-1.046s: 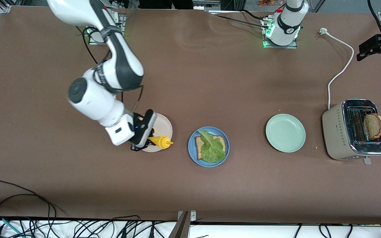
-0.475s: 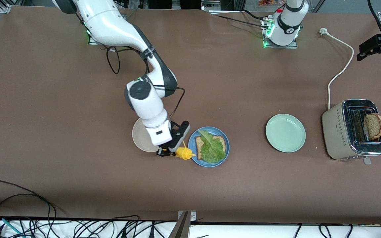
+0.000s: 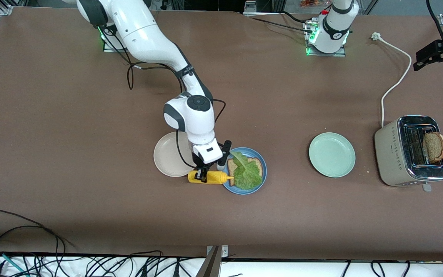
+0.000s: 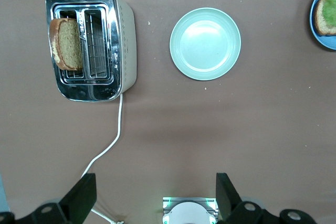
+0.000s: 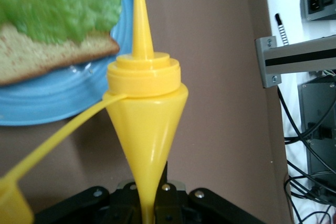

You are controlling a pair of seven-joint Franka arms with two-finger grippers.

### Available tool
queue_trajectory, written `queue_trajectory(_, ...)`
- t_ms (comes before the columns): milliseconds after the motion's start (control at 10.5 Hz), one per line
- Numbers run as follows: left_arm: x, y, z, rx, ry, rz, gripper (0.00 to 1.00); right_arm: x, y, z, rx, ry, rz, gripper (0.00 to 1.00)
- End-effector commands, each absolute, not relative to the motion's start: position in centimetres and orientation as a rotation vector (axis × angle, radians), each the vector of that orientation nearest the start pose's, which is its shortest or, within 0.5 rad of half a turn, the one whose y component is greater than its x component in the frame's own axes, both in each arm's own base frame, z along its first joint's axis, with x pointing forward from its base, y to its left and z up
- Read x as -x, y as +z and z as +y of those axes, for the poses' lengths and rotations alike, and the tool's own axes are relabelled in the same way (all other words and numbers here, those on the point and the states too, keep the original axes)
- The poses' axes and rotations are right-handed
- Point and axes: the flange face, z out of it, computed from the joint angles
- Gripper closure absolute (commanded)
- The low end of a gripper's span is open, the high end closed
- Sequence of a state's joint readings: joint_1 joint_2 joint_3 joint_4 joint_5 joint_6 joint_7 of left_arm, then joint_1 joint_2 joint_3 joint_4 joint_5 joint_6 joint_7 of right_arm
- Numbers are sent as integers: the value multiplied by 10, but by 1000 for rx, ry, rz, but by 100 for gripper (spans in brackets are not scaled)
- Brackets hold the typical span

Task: Make sandwich in blue plate with both arms
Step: 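Tilt the mustard bottle nozzle down over the lettuce with the right gripper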

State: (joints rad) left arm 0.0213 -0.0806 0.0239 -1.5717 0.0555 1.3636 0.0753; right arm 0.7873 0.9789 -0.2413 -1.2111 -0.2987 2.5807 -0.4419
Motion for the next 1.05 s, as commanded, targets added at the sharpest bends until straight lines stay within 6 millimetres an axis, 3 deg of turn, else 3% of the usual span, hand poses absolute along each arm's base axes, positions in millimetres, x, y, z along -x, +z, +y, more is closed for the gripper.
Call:
queue_trajectory(0,-507,656,29,3093,204,63,0,-642,198,481,2676,-780,-2405,100)
queue_trajectory(475,-507,656,28,3093,204,66,0,-633,192,490,2678,-785,-2438,100)
queue_trajectory(951,-507,656,28,3093,204,66,0,-621,193,502,2648,-760,-2631,100)
